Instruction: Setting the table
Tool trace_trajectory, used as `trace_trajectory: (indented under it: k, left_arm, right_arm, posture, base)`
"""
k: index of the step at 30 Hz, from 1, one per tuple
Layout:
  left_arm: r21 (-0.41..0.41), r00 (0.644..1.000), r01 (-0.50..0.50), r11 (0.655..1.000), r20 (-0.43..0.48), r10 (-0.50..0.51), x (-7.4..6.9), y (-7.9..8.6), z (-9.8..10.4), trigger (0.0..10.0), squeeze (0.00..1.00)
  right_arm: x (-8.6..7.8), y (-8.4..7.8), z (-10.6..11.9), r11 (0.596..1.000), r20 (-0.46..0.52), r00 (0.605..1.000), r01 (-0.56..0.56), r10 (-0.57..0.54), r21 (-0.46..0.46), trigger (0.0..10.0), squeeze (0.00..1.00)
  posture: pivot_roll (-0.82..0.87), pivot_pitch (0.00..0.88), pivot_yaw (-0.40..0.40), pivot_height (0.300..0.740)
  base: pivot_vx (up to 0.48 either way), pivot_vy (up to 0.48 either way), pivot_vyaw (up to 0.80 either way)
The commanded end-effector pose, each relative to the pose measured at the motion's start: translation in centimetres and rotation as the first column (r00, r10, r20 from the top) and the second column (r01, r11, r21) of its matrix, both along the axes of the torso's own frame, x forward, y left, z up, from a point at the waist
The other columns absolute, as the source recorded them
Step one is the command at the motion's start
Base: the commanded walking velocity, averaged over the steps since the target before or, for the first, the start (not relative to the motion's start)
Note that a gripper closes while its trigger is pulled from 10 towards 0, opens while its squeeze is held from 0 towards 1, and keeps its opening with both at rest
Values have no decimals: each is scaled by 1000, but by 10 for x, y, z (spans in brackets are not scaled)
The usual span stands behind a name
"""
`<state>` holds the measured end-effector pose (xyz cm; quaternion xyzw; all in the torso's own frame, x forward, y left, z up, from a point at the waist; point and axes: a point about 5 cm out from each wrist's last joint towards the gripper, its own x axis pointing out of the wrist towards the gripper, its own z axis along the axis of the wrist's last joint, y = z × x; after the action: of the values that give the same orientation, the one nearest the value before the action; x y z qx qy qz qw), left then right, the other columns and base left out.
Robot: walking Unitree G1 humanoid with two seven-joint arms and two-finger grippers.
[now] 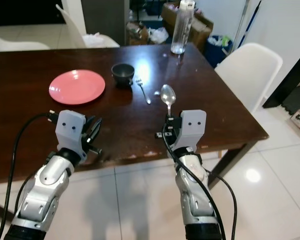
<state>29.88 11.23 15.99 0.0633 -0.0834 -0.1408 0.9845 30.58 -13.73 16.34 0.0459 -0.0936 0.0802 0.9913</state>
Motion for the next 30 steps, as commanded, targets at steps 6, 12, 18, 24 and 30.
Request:
trace_trajectory:
  k: [6,12,18,24,30]
  left_arm:
    - [7,1000,-1,1000,-26,1,-1,0,-4,10000,0]
    - [10,1000,0,1000,-29,0,-1,0,-4,10000,0]
    - [12,1000,4,1000,-30,-4,0,0,-4,10000,0]
    - [17,998,30,999,-56,-29,-4,1,-6,10000,0]
    - [23,993,107,994,-51,-105,-12,7,3,10000,0]
  right_arm:
    - [-1,5,-4,1000,-24,1000,-12,12,-7,10000,0]
    - [-1,4,-11,1000,-54,998,-11,9,-26,10000,0]
    - [-3,-2,-23,995,-89,996,9,-18,-95,10000,0]
    - [-6,-20,-27,983,-88,994,52,-68,-177,10000,0]
    - [-7,-37,-25,971,-81,994,57,-78,-233,10000,0]
  posture:
    - [-8,52,60,740]
    - [-10,53,60,740]
    - [-9,52,62,740]
    - [-8,52,63,740]
    - [-10,58,66,740]
  base:
    - [464,0,0]
    - [464,0,0]
    - [464,0,0]
    - [331,0,0]
    - [0,0,0]
